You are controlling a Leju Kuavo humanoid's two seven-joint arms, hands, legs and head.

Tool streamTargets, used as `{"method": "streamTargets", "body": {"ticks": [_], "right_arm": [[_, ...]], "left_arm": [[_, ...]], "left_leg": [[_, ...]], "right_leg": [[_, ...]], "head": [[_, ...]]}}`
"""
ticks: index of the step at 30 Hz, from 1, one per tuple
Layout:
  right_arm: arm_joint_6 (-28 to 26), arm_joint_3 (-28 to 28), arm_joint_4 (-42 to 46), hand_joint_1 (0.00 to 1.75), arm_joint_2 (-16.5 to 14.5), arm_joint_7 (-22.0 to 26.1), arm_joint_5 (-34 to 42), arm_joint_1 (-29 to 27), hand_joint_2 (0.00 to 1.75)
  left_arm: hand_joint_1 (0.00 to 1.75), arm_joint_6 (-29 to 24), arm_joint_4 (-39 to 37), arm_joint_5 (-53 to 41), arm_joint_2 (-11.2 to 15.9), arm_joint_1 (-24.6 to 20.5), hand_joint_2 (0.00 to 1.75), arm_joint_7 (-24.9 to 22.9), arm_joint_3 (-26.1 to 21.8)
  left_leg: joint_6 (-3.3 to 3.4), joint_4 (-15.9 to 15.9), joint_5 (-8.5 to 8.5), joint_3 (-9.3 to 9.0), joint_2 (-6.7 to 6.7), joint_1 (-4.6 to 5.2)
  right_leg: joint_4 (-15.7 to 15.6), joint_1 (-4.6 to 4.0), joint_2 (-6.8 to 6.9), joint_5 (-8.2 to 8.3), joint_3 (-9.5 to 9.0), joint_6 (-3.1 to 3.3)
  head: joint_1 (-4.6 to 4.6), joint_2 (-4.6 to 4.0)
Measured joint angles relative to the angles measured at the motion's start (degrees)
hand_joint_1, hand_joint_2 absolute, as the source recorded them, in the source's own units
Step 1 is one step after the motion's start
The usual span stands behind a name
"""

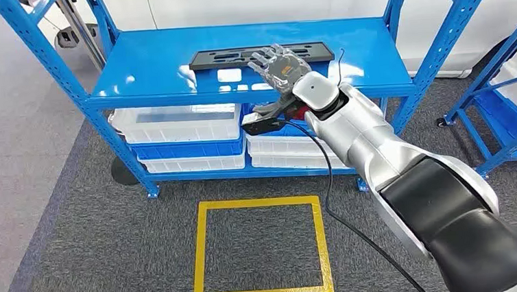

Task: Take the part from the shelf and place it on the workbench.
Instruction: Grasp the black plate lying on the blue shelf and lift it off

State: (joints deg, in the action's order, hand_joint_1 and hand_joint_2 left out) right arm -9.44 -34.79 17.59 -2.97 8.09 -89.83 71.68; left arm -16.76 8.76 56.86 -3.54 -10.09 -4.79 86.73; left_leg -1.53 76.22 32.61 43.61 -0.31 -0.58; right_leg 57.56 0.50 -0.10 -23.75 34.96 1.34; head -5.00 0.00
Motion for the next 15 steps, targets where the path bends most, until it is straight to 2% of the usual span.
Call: {"method": "streamTargets", "body": {"ticks": [2, 3, 5, 6, 7, 8, 11, 13, 15], "right_arm": [[0.0, 0.0, 0.0, 0.0, 0.0, 0.0, 0.0, -0.1, 0.0], [0.0, 0.0, 0.0, 0.0, 0.0, 0.0, 0.0, -0.2, 0.0], [0.0, 0.0, 0.0, 0.0, 0.0, 0.0, 0.0, -0.2, 0.0], [0.0, 0.0, 0.0, 0.0, 0.0, 0.0, 0.0, -0.2, 0.0], [0.0, 0.0, 0.0, 0.0, 0.0, 0.0, 0.0, -0.2, 0.0], [0.0, 0.0, 0.0, 0.0, 0.0, 0.0, 0.0, -0.2, 0.0], [0.0, 0.0, 0.0, 0.0, 0.0, 0.0, 0.0, -0.3, 0.0], [-0.1, -0.1, 0.1, 0.0, 0.0, 0.0, 0.0, -0.2, 0.0], [-0.2, -0.1, 0.0, 0.0, 0.1, 0.0, 0.0, -0.4, 0.0]], "left_arm": [[0.0, 0.0, 0.0, 0.0, 0.0, 0.1, 0.0, 0.0, 0.0], [0.0, 0.0, 0.0, 0.0, 0.0, 0.1, 0.0, 0.0, 0.0], [0.0, 0.0, 0.0, 0.0, 0.0, 0.1, 0.0, 0.0, 0.0], [0.0, 0.0, 0.0, 0.0, 0.0, 0.1, 0.0, 0.0, 0.0], [0.0, 0.0, 0.0, 0.0, 0.0, 0.1, 0.0, 0.0, 0.0], [0.0, 0.0, 0.0, 0.0, 0.0, 0.1, 0.0, 0.0, 0.0], [0.0, 0.0, 0.0, 0.0, 0.0, 0.1, 0.0, 0.0, 0.0], [0.0, 0.0, 0.0, 0.0, 0.0, 0.0, 0.0, 0.0, 0.0], [0.0, 0.0, 0.0, 0.1, 0.0, 0.0, 0.0, 0.0, 0.0]], "left_leg": [[-0.01, -1.1, -1.49, -0.2, 0.0, -0.04], [0.02, -3.2, -3.28, -0.96, 0.01, -0.08], [0.24, -11.4, -7.69, -4.77, 0.03, -0.08], [0.47, -14.8, -8.91, -6.42, 0.01, -0.01], [0.74, -16.9, -9.38, -7.44, 0.0, 0.07], [1.05, -17.6, -9.14, -7.79, -0.04, 0.17], [2.05, -18.1, -9.07, -8.06, -0.09, 0.11], [2.64, -18.4, -9.04, -8.45, -0.05, -0.03], [2.99, -18.4, -8.82, -8.66, -0.01, 0.03]], "right_leg": [[0.0, 0.0, -0.03, -0.19, -0.17, -0.07], [0.1, 0.01, -0.05, -0.4, -0.36, -0.16], [0.4, -0.03, -0.09, -1.03, -0.84, -0.52], [0.6, -0.11, -0.13, -1.31, -0.93, -0.77], [0.7, -0.19, -0.15, -1.49, -0.95, -1.04], [0.7, -0.28, -0.17, -1.58, -0.91, -1.34], [1.1, -0.17, -0.11, -2.21, -0.81, -2.26], [5.1, -0.04, -0.08, -4.38, 1.09, -2.78], [12.7, 0.0, -0.07, -7.34, 5.23, -3.05]], "head": [[0.0, 0.0], [0.0, 0.0], [0.0, 0.0], [0.01, 0.0], [0.01, 0.0], [0.01, 0.0], [0.01, 0.0], [0.01, 0.0], [0.01, 0.0]]}}
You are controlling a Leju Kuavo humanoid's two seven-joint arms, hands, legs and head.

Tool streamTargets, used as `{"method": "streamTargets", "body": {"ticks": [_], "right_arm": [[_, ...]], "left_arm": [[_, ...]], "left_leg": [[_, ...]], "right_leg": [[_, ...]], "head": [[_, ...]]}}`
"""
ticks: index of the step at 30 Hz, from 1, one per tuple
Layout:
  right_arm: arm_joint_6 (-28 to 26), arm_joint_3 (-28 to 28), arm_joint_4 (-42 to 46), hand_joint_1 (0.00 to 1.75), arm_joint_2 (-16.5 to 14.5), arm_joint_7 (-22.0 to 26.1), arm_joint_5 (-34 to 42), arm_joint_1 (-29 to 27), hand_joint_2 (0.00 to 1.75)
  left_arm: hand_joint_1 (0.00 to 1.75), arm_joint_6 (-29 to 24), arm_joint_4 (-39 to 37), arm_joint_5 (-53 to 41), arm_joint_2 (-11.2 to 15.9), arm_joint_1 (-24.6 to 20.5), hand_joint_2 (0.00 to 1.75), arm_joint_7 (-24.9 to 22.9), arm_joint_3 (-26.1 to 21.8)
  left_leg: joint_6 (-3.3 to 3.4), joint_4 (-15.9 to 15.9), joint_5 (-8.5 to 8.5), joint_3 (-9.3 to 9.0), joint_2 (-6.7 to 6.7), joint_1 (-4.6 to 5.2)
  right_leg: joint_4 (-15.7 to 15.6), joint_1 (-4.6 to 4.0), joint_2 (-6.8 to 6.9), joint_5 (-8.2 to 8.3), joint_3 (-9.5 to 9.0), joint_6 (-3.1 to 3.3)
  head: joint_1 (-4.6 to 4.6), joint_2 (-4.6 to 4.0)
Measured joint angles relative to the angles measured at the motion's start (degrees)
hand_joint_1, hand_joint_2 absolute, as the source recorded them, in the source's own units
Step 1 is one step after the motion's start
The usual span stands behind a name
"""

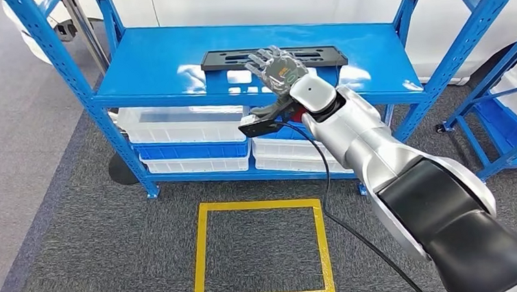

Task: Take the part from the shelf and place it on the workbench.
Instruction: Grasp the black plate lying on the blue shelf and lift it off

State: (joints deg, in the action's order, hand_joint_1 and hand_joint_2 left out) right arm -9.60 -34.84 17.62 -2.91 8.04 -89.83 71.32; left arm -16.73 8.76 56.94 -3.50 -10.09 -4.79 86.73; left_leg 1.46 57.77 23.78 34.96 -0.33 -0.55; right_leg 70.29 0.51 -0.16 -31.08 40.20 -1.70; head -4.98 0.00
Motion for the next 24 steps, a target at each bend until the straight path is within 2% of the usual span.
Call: {"method": "streamTargets", "body": {"ticks": [1, 2, 3, 5, 6, 7, 9, 12, 14, 16, 17, 18, 19, 20, 21, 22, 24], "right_arm": [[0.0, 0.0, 0.0, 0.0, 0.0, 0.0, 0.0, -0.2, 0.0], [0.0, 0.0, -0.1, 0.0, 0.0, 0.0, 0.0, -0.5, 0.0], [-0.1, 0.0, -0.1, 0.0, 0.1, 0.0, 0.0, -0.6, 0.0], [-0.2, 0.0, -0.1, 0.0, 0.1, 0.0, 0.0, -0.5, 0.0], [-0.3, 0.0, -0.1, 0.0, 0.2, 0.0, 0.0, -0.3, 0.0], [-0.4, 0.0, -0.1, 0.0, 0.2, 0.0, 0.0, -0.2, 0.0], [-0.5, 0.0, -0.1, 0.0, 0.2, 0.0, 0.0, -0.1, 0.0], [-0.6, 0.0, 0.0, 0.0, 0.3, 0.0, 0.0, -0.1, 0.0], [-0.6, 0.0, 0.0, 0.0, 0.3, 0.0, 0.0, -0.1, 0.0], [-0.6, 0.0, 0.0, 0.0, 0.3, 0.0, 0.0, -0.3, 0.0], [-0.6, 0.0, 0.0, 0.0, 0.3, 0.0, 0.0, -0.5, 0.0], [-0.6, 0.0, 0.0, 0.0, 0.3, 0.0, 0.0, -0.6, 0.0], [-0.6, 0.0, 0.0, 0.0, 0.3, 0.0, 0.0, -0.6, 0.0], [-0.6, 0.0, 0.0, 0.0, 0.3, 0.0, 0.0, -0.6, 0.0], [-0.6, 0.0, 0.0, 0.0, 0.3, 0.0, 0.0, -0.6, 0.0], [-0.6, 0.0, 0.0, 0.0, 0.3, 0.0, 0.0, -0.5, 0.0], [-0.6, 0.0, 0.0, 0.0, 0.3, 0.0, 0.0, -0.5, 0.0]], "left_arm": [[0.0, 0.0, 0.0, 0.0, 0.0, 0.0, 0.0, 0.0, 0.0], [0.0, 0.0, 0.0, 0.1, 0.0, 0.0, 0.0, 0.0, 0.0], [0.0, 0.0, 0.0, 0.1, 0.0, 0.1, 0.0, 0.0, 0.0], [0.0, 0.0, 0.0, 0.1, 0.0, 0.1, 0.0, 0.0, 0.0], [0.0, 0.0, 0.0, 0.1, 0.0, 0.1, 0.0, 0.0, 0.0], [0.0, 0.0, 0.0, 0.1, 0.0, 0.0, 0.0, 0.0, 0.0], [0.0, 0.0, 0.0, 0.1, -0.1, 0.0, 0.0, 0.0, 0.0], [0.0, 0.0, 0.0, 0.1, 0.0, 0.0, 0.0, 0.0, 0.0], [0.0, 0.0, 0.0, 0.1, 0.0, 0.0, 0.0, 0.0, 0.0], [0.0, 0.0, 0.0, 0.1, 0.0, 0.0, 0.0, 0.0, 0.0], [0.0, 0.0, 0.0, 0.1, 0.0, 0.1, 0.0, 0.0, 0.0], [0.0, 0.0, 0.0, 0.1, 0.0, 0.1, 0.0, 0.0, 0.0], [0.0, 0.0, 0.0, 0.1, 0.0, 0.1, 0.0, 0.0, 0.0], [0.0, 0.1, 0.0, 0.1, 0.1, 0.1, 0.0, 0.0, 0.0], [0.0, 0.1, 0.0, 0.1, 0.1, 0.1, 0.0, 0.0, 0.0], [0.0, 0.1, 0.0, 0.1, 0.1, 0.0, 0.0, 0.0, 0.0], [0.0, 0.1, 0.0, 0.1, 0.1, 0.0, 0.0, 0.0, 0.0]], "left_leg": [[0.09, 0.0, 0.12, -0.11, -0.01, 0.02], [0.15, 0.1, 0.27, -0.25, -0.05, 0.05], [0.14, 0.1, 0.46, -0.44, -0.12, 0.07], [-0.02, 0.2, 0.93, -0.94, -0.28, 0.15], [-0.2, 0.3, 1.19, -1.11, -0.32, 0.27], [-0.41, 0.3, 1.41, -1.19, -0.33, 0.36], [-0.94, 0.3, 1.7, -1.25, -0.29, 0.42], [-1.82, 1.3, 2.7, -1.08, -0.09, 0.48], [-2.37, 7.1, 5.47, 1.57, 0.01, 0.33], [-2.78, 14.9, 8.24, 5.91, 0.01, 0.13], [-2.91, 16.9, 8.29, 7.34, 0.01, 0.03], [-2.98, 16.7, 7.21, 7.75, 0.02, -0.05], [-2.98, 14.1, 5.03, 6.91, 0.03, -0.12], [-2.92, 9.9, 2.4, 5.27, 0.06, -0.17], [-2.76, 5.9, 0.57, 3.5, 0.08, -0.13], [-2.47, 2.7, -0.6, 2.1, 0.06, -0.08], [-1.83, 0.8, -0.52, 1.25, -0.01, 0.08]], "right_leg": [[3.1, 0.03, 0.0, -0.68, 1.89, -0.06], [4.4, 0.05, 0.01, -0.32, 3.02, -0.05], [3.5, 0.06, 0.01, 1.25, 3.0, 0.08], [-3.7, -0.09, 0.01, 6.06, 0.38, 0.72], [-7.6, -0.27, 0.03, 7.74, -1.26, 1.08], [-10.3, -0.45, 0.06, 8.58, -2.41, 1.36], [-12.0, -0.76, 0.06, 8.4, -3.21, 1.69], [-12.9, -0.31, 0.04, 8.38, -4.02, 2.35], [-13.3, -0.08, 0.1, 8.21, -4.74, 2.76], [-13.2, -0.08, 0.09, 7.83, -5.13, 2.95], [-13.2, -0.09, 0.07, 7.61, -5.31, 2.94], [-13.1, -0.09, 0.04, 7.37, -5.5, 2.87], [-12.9, -0.07, 0.01, 7.06, -5.76, 2.76], [-12.8, -0.05, -0.01, 6.69, -6.02, 2.6], [-12.5, -0.15, -0.03, 6.33, -6.18, 2.36], [-12.3, -0.24, -0.06, 6.05, -6.23, 2.11], [-12.2, -0.44, -0.1, 5.85, -6.11, 1.6]], "head": [[0.0, 0.0], [0.0, 0.0], [0.0, 0.0], [0.0, 0.0], [0.0, 0.0], [-0.01, 0.0], [-0.01, 0.0], [-0.01, 0.0], [-0.01, 0.0], [-0.01, 0.0], [-0.01, 0.0], [-0.01, 0.0], [-0.01, 0.0], [-0.01, 0.0], [-0.01, 0.0], [-0.01, 0.0], [0.0, 0.0]]}}
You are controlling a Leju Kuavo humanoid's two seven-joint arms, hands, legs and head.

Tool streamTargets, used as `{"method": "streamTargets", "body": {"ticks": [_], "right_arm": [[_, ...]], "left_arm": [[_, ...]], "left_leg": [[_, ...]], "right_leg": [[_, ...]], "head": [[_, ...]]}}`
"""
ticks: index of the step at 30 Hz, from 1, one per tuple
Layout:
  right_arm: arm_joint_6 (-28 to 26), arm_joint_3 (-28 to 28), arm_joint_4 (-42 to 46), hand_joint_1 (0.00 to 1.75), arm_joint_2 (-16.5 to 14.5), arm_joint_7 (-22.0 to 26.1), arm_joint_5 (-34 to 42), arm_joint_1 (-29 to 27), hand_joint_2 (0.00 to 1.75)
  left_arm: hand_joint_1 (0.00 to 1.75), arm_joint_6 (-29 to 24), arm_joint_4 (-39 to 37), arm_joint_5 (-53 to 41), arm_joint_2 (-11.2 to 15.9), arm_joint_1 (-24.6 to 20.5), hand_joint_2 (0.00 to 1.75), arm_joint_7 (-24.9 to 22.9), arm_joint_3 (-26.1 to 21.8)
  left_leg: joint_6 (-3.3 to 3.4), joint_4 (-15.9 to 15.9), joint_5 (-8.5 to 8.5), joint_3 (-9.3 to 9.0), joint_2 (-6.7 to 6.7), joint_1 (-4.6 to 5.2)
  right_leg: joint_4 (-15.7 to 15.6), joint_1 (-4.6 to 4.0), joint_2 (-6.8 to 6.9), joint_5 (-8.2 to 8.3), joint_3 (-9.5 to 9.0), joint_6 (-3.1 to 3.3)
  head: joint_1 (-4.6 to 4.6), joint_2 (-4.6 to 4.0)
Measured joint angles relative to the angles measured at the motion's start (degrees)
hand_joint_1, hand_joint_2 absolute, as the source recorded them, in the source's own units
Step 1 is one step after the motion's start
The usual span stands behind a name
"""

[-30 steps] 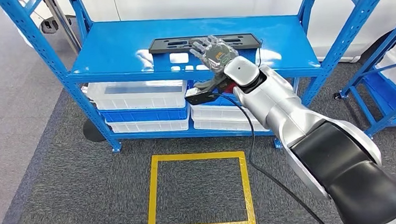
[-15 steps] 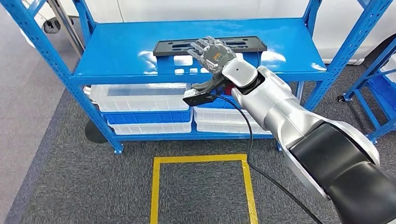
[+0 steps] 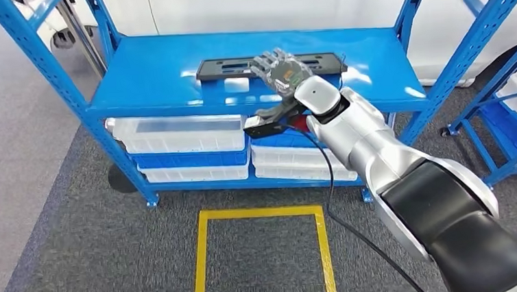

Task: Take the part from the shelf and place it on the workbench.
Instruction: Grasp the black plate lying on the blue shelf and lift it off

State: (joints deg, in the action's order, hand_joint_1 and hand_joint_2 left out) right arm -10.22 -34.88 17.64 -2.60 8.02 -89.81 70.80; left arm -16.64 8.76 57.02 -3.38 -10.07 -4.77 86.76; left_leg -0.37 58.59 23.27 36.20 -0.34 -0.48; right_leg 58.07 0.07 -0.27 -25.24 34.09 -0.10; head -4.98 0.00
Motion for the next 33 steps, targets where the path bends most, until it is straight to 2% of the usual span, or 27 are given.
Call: {"method": "streamTargets", "body": {"ticks": [2, 4, 5, 7, 8, 9, 10, 12, 13, 14, 16, 18, 19, 20, 22, 23, 24, 25, 27, 28, 29, 30, 33], "right_arm": [[0.0, 0.0, 0.0, 0.0, 0.0, -0.1, 0.0, -0.1, 0.0], [-0.1, 0.0, 0.0, 0.0, 0.0, -0.2, 0.0, 0.0, 0.0], [-0.1, 0.0, 0.0, 0.0, 0.0, -0.2, 0.0, 0.0, 0.0], [-0.1, 0.0, 0.0, 0.0, 0.0, -0.2, 0.0, -0.3, 0.0], [-0.1, 0.0, 0.0, 0.0, 0.0, -0.2, 0.0, -0.6, 0.0], [-0.1, 0.0, 0.0, 0.0, 0.1, -0.2, 0.0, -0.8, 0.0], [-0.1, 0.0, 0.0, 0.0, 0.1, -0.2, 0.0, -0.9, 0.0], [-0.1, 0.0, 0.0, 0.0, 0.1, -0.3, 0.0, -0.8, 0.0], [-0.1, 0.0, 0.0, 0.0, 0.1, -0.3, 0.0, -0.7, 0.0], [-0.1, 0.0, 0.0, 0.0, 0.1, -0.3, 0.0, -0.6, 0.0], [-0.1, 0.0, 0.0, 0.0, 0.1, -0.4, 0.0, -0.6, 0.0], [-0.1, 0.0, 0.0, 0.0, 0.1, -0.5, 0.0, -0.5, 0.0], [-0.2, 0.0, 0.1, 0.0, 0.1, -0.6, 0.0, -0.5, 0.0], [-0.2, 0.0, 0.1, 0.0, 0.1, -0.7, 0.0, -0.4, 0.0], [-0.1, 0.0, 0.2, 0.0, 0.1, -0.7, 0.0, -0.4, 0.0], [-0.1, 0.0, 0.2, 0.0, 0.1, -0.7, 0.0, -0.5, 0.0], [-0.1, 0.0, 0.2, 0.0, 0.1, -0.7, 0.0, -0.6, 0.0], [0.0, 0.0, 0.2, 0.0, 0.1, -0.7, 0.0, -0.6, 0.0], [0.1, 0.0, 0.2, 0.0, 0.1, -0.7, 0.0, -0.6, 0.0], [0.1, 0.0, 0.2, 0.0, 0.1, -0.8, 0.0, -0.5, 0.0], [0.1, 0.0, 0.2, 0.0, 0.1, -0.9, 0.0, -0.4, 0.0], [0.1, 0.0, 0.2, 0.0, 0.1, -0.9, 0.0, -0.4, 0.0], [0.0, 0.0, 0.3, 0.0, 0.0, -0.9, 0.0, -0.3, 0.0]], "left_arm": [[0.0, 0.0, 0.0, 0.0, 0.0, 0.0, 0.0, 0.0, 0.0], [0.0, 0.0, 0.0, 0.1, 0.0, 0.0, 0.0, 0.0, 0.0], [0.0, 0.0, 0.0, 0.1, 0.0, -0.1, 0.0, 0.0, 0.0], [0.0, 0.0, 0.0, 0.1, 0.0, -0.1, 0.0, 0.0, 0.0], [0.0, 0.0, 0.0, 0.1, 0.0, -0.1, 0.0, 0.0, 0.0], [0.0, 0.0, 0.0, 0.1, 0.0, -0.1, 0.0, 0.0, 0.0], [0.0, 0.0, 0.0, 0.1, 0.0, -0.1, 0.0, 0.0, 0.0], [0.0, 0.0, 0.0, 0.1, 0.0, -0.1, 0.0, 0.0, 0.0], [0.0, 0.0, 0.0, 0.1, 0.0, -0.1, 0.0, 0.0, 0.0], [0.0, 0.0, 0.0, 0.1, 0.0, -0.1, 0.0, 0.0, 0.0], [0.0, 0.0, 0.0, 0.1, 0.0, -0.2, 0.0, 0.0, 0.0], [0.0, 0.0, 0.0, 0.0, 0.0, -0.2, 0.0, 0.0, 0.1], [0.0, 0.0, 0.0, 0.0, 0.0, -0.2, 0.0, 0.0, 0.1], [0.0, 0.0, 0.0, 0.0, 0.1, -0.2, 0.0, 0.0, 0.1], [0.0, 0.0, 0.0, -0.1, 0.1, -0.2, 0.0, 0.0, 0.2], [0.0, 0.0, 0.0, -0.1, 0.1, -0.2, 0.0, 0.0, 0.2], [0.0, 0.0, 0.0, -0.1, 0.1, -0.2, 0.0, 0.0, 0.2], [0.0, 0.0, 0.0, -0.2, 0.1, -0.1, 0.0, -0.1, 0.3], [0.0, 0.0, 0.0, -0.3, 0.1, -0.2, 0.0, -0.2, 0.3], [0.0, 0.0, 0.0, -0.3, 0.2, -0.2, 0.0, -0.2, 0.3], [0.0, 0.0, 0.0, -0.3, 0.2, -0.2, 0.0, -0.2, 0.3], [0.0, 0.0, 0.0, -0.3, 0.2, -0.2, 0.0, -0.2, 0.3], [0.0, 0.0, 0.0, 0.0, 0.2, -0.2, 0.0, -0.3, 0.4]], "left_leg": [[0.7, -0.3, 0.01, -0.14, -0.06, -0.08], [1.38, -0.7, 0.03, -0.56, -0.05, -0.19], [1.61, -0.8, 0.1, -0.74, -0.03, -0.2], [1.93, -0.8, 0.32, -0.96, 0.0, -0.14], [2.03, -0.7, 0.46, -1.09, -0.02, -0.12], [2.05, -0.7, 0.62, -1.24, -0.08, -0.11], [2.02, -0.6, 0.81, -1.46, -0.15, -0.09], [1.79, -0.5, 1.28, -1.95, -0.28, 0.0], [1.6, -0.4, 1.51, -2.09, -0.3, 0.11], [1.37, -0.4, 1.67, -2.14, -0.3, 0.19], [0.86, -0.5, 1.85, -2.15, -0.28, 0.26], [0.29, -0.1, 2.34, -2.09, -0.18, 0.25], [0.02, 1.2, 3.14, -1.58, -0.12, 0.25], [-0.25, 3.8, 4.44, -0.43, -0.06, 0.2], [-0.65, 11.2, 7.48, 3.37, -0.03, 0.01], [-0.81, 14.3, 8.26, 5.19, -0.02, -0.08], [-0.92, 15.5, 7.98, 6.2, -0.02, -0.15], [-0.95, 14.6, 6.65, 6.15, -0.01, -0.19], [-0.76, 7.6, 2.26, 3.35, 0.02, -0.24], [-0.57, 3.9, 0.79, 1.65, 0.02, -0.18], [-0.31, 1.3, -0.01, 0.45, 0.02, -0.12], [-0.03, 0.1, -0.08, -0.14, -0.01, -0.07], [0.93, -0.4, 0.13, -0.48, -0.11, -0.08]], "right_leg": [[0.0, 0.09, 0.03, -0.25, -0.02, -0.58], [2.6, 0.25, 0.08, -1.89, 1.01, -1.16], [5.6, 0.32, 0.09, -3.38, 2.49, -1.37], [13.3, 0.35, 0.1, -6.24, 6.65, -1.59], [15.9, 0.36, 0.1, -6.62, 8.31, -1.61], [16.4, 0.36, 0.1, -5.85, 9.03, -1.54], [14.7, 0.35, 0.1, -4.08, 8.65, -1.38], [7.1, 0.2, 0.1, 0.47, 5.64, -0.78], [3.6, 0.03, 0.12, 1.91, 4.13, -0.5], [1.3, -0.14, 0.13, 2.61, 3.15, -0.27], [0.0, -0.41, 0.12, 2.53, 2.68, 0.04], [-0.4, -0.07, 0.1, 2.54, 2.31, 0.48], [-0.6, 0.13, 0.12, 2.55, 2.01, 0.74], [-0.9, 0.31, 0.14, 2.53, 1.69, 1.0], [-0.9, 0.28, 0.14, 2.29, 1.39, 1.32], [-0.9, 0.26, 0.12, 2.17, 1.3, 1.34], [-0.8, 0.26, 0.1, 2.02, 1.19, 1.32], [-0.7, 0.27, 0.08, 1.84, 1.04, 1.23], [-0.5, 0.28, 0.06, 1.36, 0.64, 0.95], [-0.3, 0.15, 0.02, 1.1, 0.55, 0.72], [-0.2, 0.02, 0.0, 0.91, 0.53, 0.48], [-0.1, -0.1, -0.03, 0.78, 0.56, 0.23], [0.2, -0.05, -0.02, 0.31, 0.62, -0.68]], "head": [[-0.01, 0.0], [-0.01, 0.0], [0.0, 0.0], [0.0, 0.0], [0.0, 0.0], [0.0, 0.0], [0.0, 0.0], [0.0, 0.0], [0.0, 0.0], [0.0, 0.0], [0.0, 0.0], [-0.01, 0.0], [-0.01, 0.0], [-0.01, 0.0], [0.0, 0.0], [0.0, 0.0], [-0.01, 0.0], [-0.01, 0.0], [-0.01, 0.0], [-0.01, 0.0], [-0.01, 0.0], [-0.01, 0.0], [0.0, 0.0]]}}
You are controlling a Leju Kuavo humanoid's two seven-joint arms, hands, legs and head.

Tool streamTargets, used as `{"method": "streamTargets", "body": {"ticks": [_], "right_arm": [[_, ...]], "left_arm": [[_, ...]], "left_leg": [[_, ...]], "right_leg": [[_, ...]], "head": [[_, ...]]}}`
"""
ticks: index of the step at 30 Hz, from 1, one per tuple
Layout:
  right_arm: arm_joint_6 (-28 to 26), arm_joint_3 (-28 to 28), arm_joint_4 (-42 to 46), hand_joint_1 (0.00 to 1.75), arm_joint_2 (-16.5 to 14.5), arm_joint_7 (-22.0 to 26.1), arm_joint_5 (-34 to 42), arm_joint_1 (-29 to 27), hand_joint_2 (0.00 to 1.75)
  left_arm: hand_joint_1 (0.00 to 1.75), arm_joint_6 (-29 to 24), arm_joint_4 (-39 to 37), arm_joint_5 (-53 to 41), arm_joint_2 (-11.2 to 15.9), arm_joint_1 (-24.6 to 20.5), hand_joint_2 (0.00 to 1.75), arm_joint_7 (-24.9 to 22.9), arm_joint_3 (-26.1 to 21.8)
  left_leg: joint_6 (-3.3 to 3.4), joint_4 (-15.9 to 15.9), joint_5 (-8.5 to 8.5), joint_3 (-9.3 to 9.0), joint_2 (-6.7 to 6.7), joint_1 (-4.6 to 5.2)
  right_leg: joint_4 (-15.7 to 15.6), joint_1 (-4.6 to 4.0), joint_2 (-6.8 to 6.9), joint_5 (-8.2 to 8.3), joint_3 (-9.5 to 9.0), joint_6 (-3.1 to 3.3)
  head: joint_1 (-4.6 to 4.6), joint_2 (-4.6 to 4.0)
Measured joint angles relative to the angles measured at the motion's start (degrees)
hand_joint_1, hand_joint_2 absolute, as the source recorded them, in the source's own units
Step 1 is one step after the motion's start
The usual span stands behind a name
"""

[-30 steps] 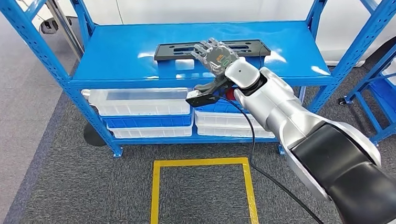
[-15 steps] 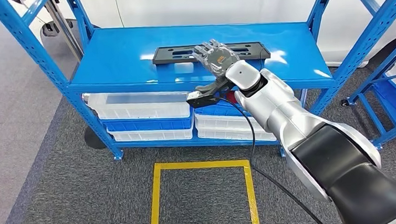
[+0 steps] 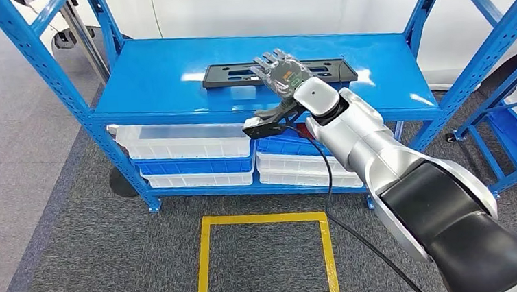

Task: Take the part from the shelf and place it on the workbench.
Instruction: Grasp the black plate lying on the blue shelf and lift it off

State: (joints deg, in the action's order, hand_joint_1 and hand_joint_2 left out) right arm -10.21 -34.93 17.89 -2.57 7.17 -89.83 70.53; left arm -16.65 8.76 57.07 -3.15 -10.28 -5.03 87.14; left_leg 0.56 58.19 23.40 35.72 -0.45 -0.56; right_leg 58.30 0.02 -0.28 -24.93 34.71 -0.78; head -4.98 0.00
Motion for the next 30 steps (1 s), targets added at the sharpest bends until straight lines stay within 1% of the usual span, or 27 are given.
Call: {"method": "streamTargets", "body": {"ticks": [1, 2, 3, 4, 5, 6, 7, 8, 9, 10, 11, 12, 13, 15, 16, 17, 18, 20, 21, 22, 23, 24, 25, 26, 27, 28, 30], "right_arm": [[0.0, 0.0, 0.0, 0.0, 0.0, 0.0, 0.0, 0.1, 0.0], [-0.1, 0.0, 0.1, 0.0, 0.0, 0.0, 0.0, 0.2, 0.0], [-0.1, 0.0, 0.1, 0.0, 0.0, 0.0, 0.0, 0.2, 0.0], [-0.1, 0.0, 0.1, 0.0, 0.0, 0.0, 0.0, 0.1, 0.0], [-0.1, 0.0, 0.1, 0.0, 0.0, 0.1, 0.0, 0.0, 0.0], [-0.1, 0.0, 0.1, 0.0, 0.0, 0.1, 0.0, -0.2, 0.0], [-0.1, 0.0, 0.1, 0.0, 0.0, 0.1, 0.0, -0.4, 0.0], [-0.1, 0.0, 0.1, 0.0, 0.0, 0.1, 0.0, -0.4, 0.0], [-0.1, 0.0, 0.1, 0.0, 0.0, 0.1, 0.0, -0.4, 0.0], [-0.1, 0.0, 0.1, 0.0, 0.0, 0.1, 0.0, -0.2, 0.0], [-0.1, 0.0, 0.1, 0.0, -0.1, 0.1, 0.0, -0.1, 0.0], [-0.1, 0.0, 0.1, 0.0, -0.1, 0.1, 0.0, 0.0, 0.0], [-0.1, 0.0, 0.1, 0.0, -0.1, 0.1, 0.0, 0.0, 0.0], [-0.1, -0.1, 0.1, 0.0, -0.2, 0.1, 0.0, 0.0, 0.0], [-0.1, -0.1, 0.1, 0.0, -0.2, 0.1, 0.0, 0.1, 0.0], [-0.1, -0.1, 0.2, 0.0, -0.3, 0.1, 0.0, 0.1, 0.0], [-0.1, -0.1, 0.2, 0.0, -0.4, 0.1, 0.0, 0.1, 0.0], [-0.1, -0.1, 0.2, 0.0, -0.6, 0.2, 0.0, 0.0, 0.0], [-0.1, -0.1, 0.1, 0.0, -0.7, 0.2, 0.0, -0.1, 0.0], [-0.1, -0.1, 0.1, 0.0, -0.7, 0.2, 0.0, -0.2, 0.0], [0.0, -0.1, 0.1, 0.0, -0.7, 0.2, 0.0, -0.3, 0.0], [0.0, -0.1, 0.1, 0.0, -0.7, 0.2, 0.0, -0.3, 0.0], [0.0, -0.1, 0.1, 0.0, -0.8, 0.2, 0.0, -0.2, 0.0], [0.1, -0.1, 0.1, 0.0, -0.8, 0.2, 0.0, -0.2, 0.0], [0.1, -0.1, 0.1, 0.0, -0.8, 0.2, 0.0, -0.1, 0.0], [0.1, -0.1, 0.1, 0.0, -0.8, 0.2, 0.0, -0.1, 0.0], [0.1, -0.2, 0.1, 0.0, -0.9, 0.2, 0.0, -0.1, 0.0]], "left_arm": [[0.0, 0.0, 0.0, 0.1, 0.0, 0.0, 0.0, 0.0, 0.0], [0.0, 0.0, 0.0, 0.1, 0.0, -0.1, 0.0, 0.0, 0.0], [0.0, -0.1, 0.0, 0.2, 0.0, -0.1, 0.0, 0.0, 0.0], [0.0, -0.1, 0.0, 0.2, 0.0, -0.1, 0.0, 0.0, 0.0], [0.0, -0.1, 0.0, 0.2, 0.0, -0.1, 0.0, 0.0, 0.0], [0.0, -0.1, 0.0, 0.3, 0.0, -0.1, 0.0, 0.0, 0.0], [0.0, -0.1, 0.0, 0.3, 0.0, 0.0, 0.0, 0.0, 0.0], [0.0, -0.1, 0.0, 0.3, 0.0, 0.0, 0.0, 0.0, 0.0], [0.0, -0.1, 0.0, 0.3, 0.0, 0.0, 0.0, 0.0, 0.0], [0.0, -0.1, 0.0, 0.3, 0.0, 0.0, 0.0, 0.0, 0.0], [0.0, -0.1, 0.0, 0.3, 0.0, -0.1, 0.0, 0.0, 0.0], [0.0, -0.1, 0.0, 0.3, 0.0, -0.1, 0.0, 0.0, 0.0], [0.0, -0.1, 0.0, 0.3, 0.0, -0.1, 0.0, 0.0, 0.0], [0.0, -0.1, 0.0, 0.4, 0.0, -0.1, 0.0, 0.0, 0.0], [0.0, -0.2, 0.0, 0.4, 0.0, -0.1, 0.0, 0.0, 0.0], [0.0, -0.2, 0.0, 0.5, 0.0, -0.1, 0.0, 0.0, 0.0], [0.0, -0.2, 0.0, 0.6, 0.1, -0.1, 0.0, 0.0, 0.0], [0.0, -0.2, 0.0, 0.7, 0.1, 0.0, 0.0, 0.0, 0.0], [0.0, -0.2, 0.0, 0.7, 0.1, 0.0, 0.0, 0.0, 0.0], [0.0, -0.3, 0.0, 0.7, 0.1, 0.1, 0.0, 0.0, 0.0], [0.0, -0.3, 0.0, 0.7, 0.1, 0.1, 0.0, 0.0, 0.0], [0.0, -0.3, 0.0, 0.7, 0.1, 0.2, 0.0, 0.0, 0.0], [0.0, -0.3, 0.0, 0.7, 0.1, 0.2, 0.0, 0.0, 0.0], [0.0, -0.3, 0.0, 0.7, 0.1, 0.1, 0.0, 0.0, 0.0], [0.0, -0.2, 0.0, 0.7, 0.1, 0.1, 0.0, 0.0, 0.0], [0.0, -0.2, 0.0, 0.7, 0.1, 0.1, 0.0, 0.0, 0.0], [0.0, -0.2, 0.0, 0.7, 0.1, 0.2, 0.0, 0.0, 0.0]], "left_leg": [[0.33, -0.2, -0.04, -0.15, 0.0, -0.05], [0.59, -0.3, -0.06, -0.31, 0.03, -0.12], [0.77, -0.4, 0.0, -0.4, 0.05, -0.11], [0.93, -0.4, 0.1, -0.44, 0.08, -0.09], [1.02, -0.3, 0.19, -0.5, 0.09, -0.07], [1.08, -0.3, 0.32, -0.59, 0.07, -0.06], [1.08, -0.2, 0.48, -0.73, 0.01, -0.06], [1.01, -0.1, 0.68, -0.96, -0.08, -0.05], [0.89, -0.1, 0.92, -1.22, -0.16, -0.04], [0.68, 0.0, 1.18, -1.41, -0.22, 0.08], [0.45, 0.1, 1.39, -1.5, -0.24, 0.16], [0.2, 0.1, 1.56, -1.54, -0.24, 0.23], [-0.05, 0.0, 1.66, -1.55, -0.22, 0.28], [-0.58, 0.0, 1.93, -1.68, -0.16, 0.28], [-0.85, 0.7, 2.46, -1.49, -0.1, 0.29], [-1.12, 2.5, 3.5, -0.76, -0.04, 0.27], [-1.35, 5.4, 4.91, 0.59, 0.01, 0.16], [-1.73, 13.1, 7.77, 4.71, 0.04, 0.01], [-1.86, 15.7, 8.17, 6.41, 0.05, -0.05], [-1.94, 16.5, 7.56, 7.27, 0.06, -0.09], [-1.93, 14.7, 5.8, 6.9, 0.07, -0.12], [-1.87, 11.2, 3.34, 5.55, 0.09, -0.14], [-1.71, 7.2, 1.32, 3.82, 0.09, -0.11], [-1.47, 3.7, -0.03, 2.27, 0.07, -0.05], [-1.21, 1.6, -0.56, 1.32, 0.06, 0.02], [-0.89, 0.8, -0.37, 0.92, 0.02, 0.11], [-0.27, 0.4, -0.28, 0.73, 0.0, 0.07]], "right_leg": [[1.0, 0.11, 0.03, -0.73, 0.44, -0.33], [3.3, 0.2, 0.04, -2.0, 1.5, -0.63], [6.7, 0.3, 0.07, -3.65, 3.21, -0.88], [10.6, 0.33, 0.08, -5.3, 5.31, -1.07], [14.2, 0.37, 0.09, -6.41, 7.28, -1.2], [16.2, 0.4, 0.1, -6.52, 8.55, -1.25], [15.8, 0.41, 0.1, -5.41, 8.7, -1.18], [13.3, 0.4, 0.1, -3.4, 7.78, -1.0], [9.2, 0.35, 0.11, -0.93, 6.03, -0.71], [5.2, 0.2, 0.11, 0.9, 4.19, -0.38], [2.2, 0.03, 0.12, 1.92, 2.84, -0.08], [0.6, -0.15, 0.1, 2.21, 2.1, 0.19], [0.1, -0.31, 0.08, 1.9, 1.94, 0.4], [-0.3, -0.09, 0.05, 1.85, 1.7, 0.9], [-0.5, 0.1, 0.06, 1.83, 1.43, 1.21], [-0.7, 0.28, 0.08, 1.8, 1.12, 1.53], [-0.8, 0.33, 0.09, 1.7, 0.85, 1.79], [-0.8, 0.25, 0.06, 1.4, 0.54, 2.1], [-0.7, 0.22, 0.05, 1.23, 0.39, 2.13], [-0.7, 0.2, 0.04, 1.02, 0.22, 2.1], [-0.6, 0.21, 0.03, 0.75, -0.01, 2.01], [-0.4, 0.22, 0.02, 0.43, -0.27, 1.88], [-0.3, 0.17, 0.0, 0.09, -0.48, 1.69], [0.0, 0.06, -0.04, -0.22, -0.58, 1.46], [0.1, -0.05, -0.06, -0.41, -0.59, 1.21], [0.1, -0.15, -0.08, -0.53, -0.56, 0.94], [0.1, -0.14, -0.05, -0.76, -0.59, 0.39]], "head": [[0.0, 0.0], [0.0, 0.0], [0.0, 0.0], [0.0, 0.0], [0.0, 0.0], [0.0, 0.0], [0.0, 0.0], [0.0, 0.0], [0.0, 0.0], [0.0, 0.0], [-0.01, 0.0], [-0.01, 0.0], [-0.01, 0.0], [0.0, 0.0], [-0.01, 0.0], [-0.01, 0.0], [-0.01, 0.0], [-0.01, 0.0], [-0.01, 0.0], [-0.01, 0.0], [-0.01, 0.0], [-0.01, 0.0], [-0.01, 0.0], [-0.01, 0.0], [0.0, 0.0], [-0.01, 0.0], [-0.01, 0.0]]}}
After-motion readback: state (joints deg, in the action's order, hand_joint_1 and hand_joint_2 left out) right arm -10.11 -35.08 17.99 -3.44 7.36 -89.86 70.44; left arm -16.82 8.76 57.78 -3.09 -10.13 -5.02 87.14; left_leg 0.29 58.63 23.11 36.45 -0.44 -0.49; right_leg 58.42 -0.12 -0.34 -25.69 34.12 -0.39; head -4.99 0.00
